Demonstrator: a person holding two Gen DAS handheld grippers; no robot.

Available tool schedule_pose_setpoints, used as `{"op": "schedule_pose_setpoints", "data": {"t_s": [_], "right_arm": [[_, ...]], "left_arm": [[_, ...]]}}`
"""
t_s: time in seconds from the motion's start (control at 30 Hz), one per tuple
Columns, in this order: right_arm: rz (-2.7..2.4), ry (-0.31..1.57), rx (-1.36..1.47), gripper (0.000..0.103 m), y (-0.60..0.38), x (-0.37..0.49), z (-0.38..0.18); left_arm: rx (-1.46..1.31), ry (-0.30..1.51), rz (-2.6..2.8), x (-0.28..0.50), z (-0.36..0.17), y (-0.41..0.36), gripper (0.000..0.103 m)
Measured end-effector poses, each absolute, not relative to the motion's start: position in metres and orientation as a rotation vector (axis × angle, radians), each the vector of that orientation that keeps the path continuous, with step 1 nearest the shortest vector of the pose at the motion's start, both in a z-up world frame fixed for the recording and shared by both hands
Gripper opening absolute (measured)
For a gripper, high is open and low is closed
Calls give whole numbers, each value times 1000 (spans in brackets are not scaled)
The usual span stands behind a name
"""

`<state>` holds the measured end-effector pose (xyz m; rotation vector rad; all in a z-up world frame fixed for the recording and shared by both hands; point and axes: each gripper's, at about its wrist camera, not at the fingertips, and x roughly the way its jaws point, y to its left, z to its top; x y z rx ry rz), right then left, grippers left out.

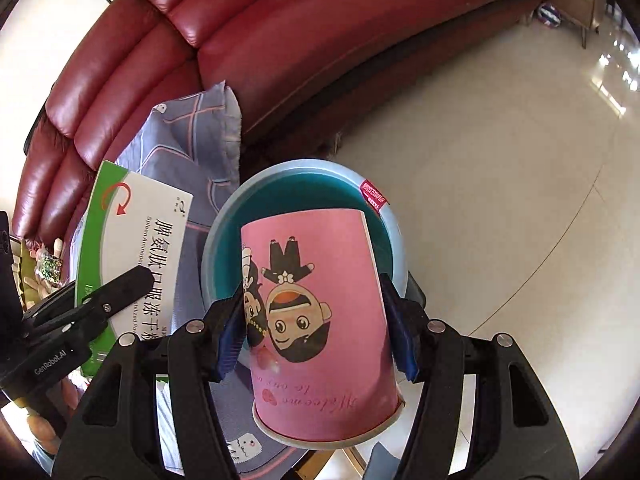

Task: Collect trash
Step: 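Carry the box and cup over the teal bin and open both tools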

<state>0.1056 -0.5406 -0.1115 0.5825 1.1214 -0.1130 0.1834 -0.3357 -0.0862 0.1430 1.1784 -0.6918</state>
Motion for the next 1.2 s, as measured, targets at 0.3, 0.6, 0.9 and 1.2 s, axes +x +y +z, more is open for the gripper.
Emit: {"op": "schedule_pose_setpoints", "data": {"t_s": [0.3, 0.6, 0.9, 1.2], "right_arm": [[-98, 1181, 598, 58, -536, 131, -134], [-71, 1213, 583, 58, -526, 143, -143], [-40, 1249, 545, 60, -507, 151, -146], [-69, 1266, 526, 85, -487, 152, -145]], "left_arm": [[155, 1217, -609, 196, -107, -325, 57], [94, 1173, -569, 188, -85, -292, 94], [78, 1143, -544, 179, -69, -270, 99], [70, 1116, -514, 171, -61, -242, 99]]}}
